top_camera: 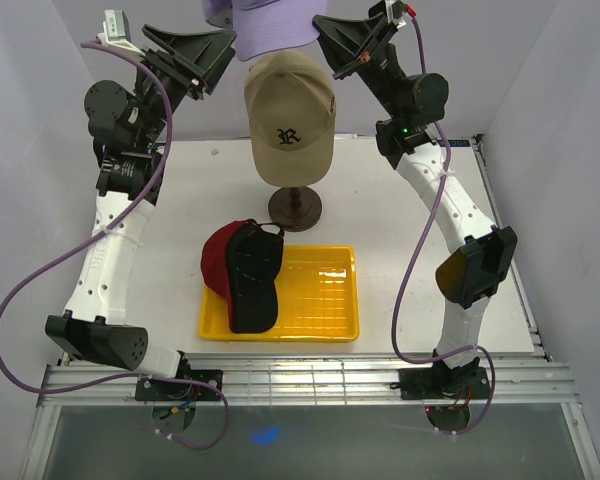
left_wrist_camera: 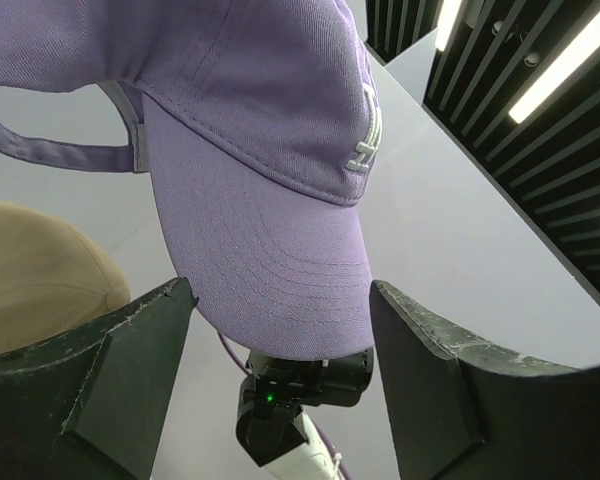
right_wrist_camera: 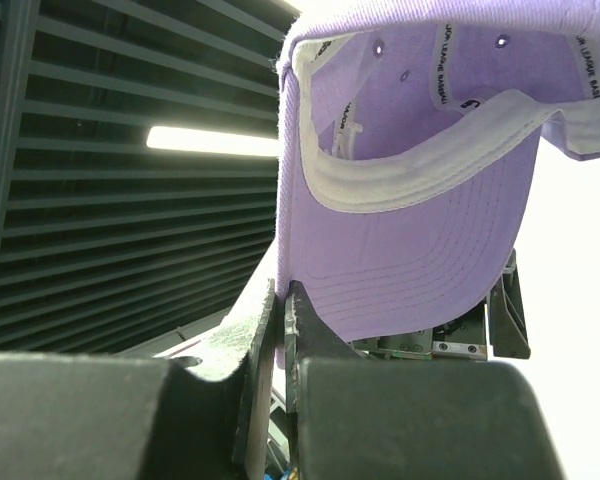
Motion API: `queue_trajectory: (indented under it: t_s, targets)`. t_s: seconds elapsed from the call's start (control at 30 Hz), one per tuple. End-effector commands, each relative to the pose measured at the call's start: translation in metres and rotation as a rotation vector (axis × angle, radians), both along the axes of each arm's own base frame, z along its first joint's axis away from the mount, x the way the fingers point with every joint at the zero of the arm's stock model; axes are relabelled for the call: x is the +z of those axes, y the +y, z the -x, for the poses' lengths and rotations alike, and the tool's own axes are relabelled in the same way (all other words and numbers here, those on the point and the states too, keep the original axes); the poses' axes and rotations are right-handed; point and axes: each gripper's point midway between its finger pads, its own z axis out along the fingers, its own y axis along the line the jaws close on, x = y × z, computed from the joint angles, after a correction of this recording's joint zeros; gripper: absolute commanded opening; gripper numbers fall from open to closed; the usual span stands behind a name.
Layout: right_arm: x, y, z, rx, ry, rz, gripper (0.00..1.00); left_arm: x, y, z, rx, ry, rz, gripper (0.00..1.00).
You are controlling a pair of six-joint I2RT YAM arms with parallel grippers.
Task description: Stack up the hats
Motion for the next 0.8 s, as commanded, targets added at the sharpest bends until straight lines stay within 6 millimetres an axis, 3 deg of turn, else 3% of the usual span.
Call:
queue_trajectory:
  t_s: [0.0,0.77]
  targets:
    - [0.037,-0.025,0.046,0.012,-0.127,-0.081,0.08,-0.001,-0.002,0.009,-0.023,-0.006,-0.019,0.82]
    - [0.042,-0.031,0.048,0.007,-0.148,-0.074,0.08,-0.013,-0.004,0.000,-0.026,0.020,-0.024,0.82]
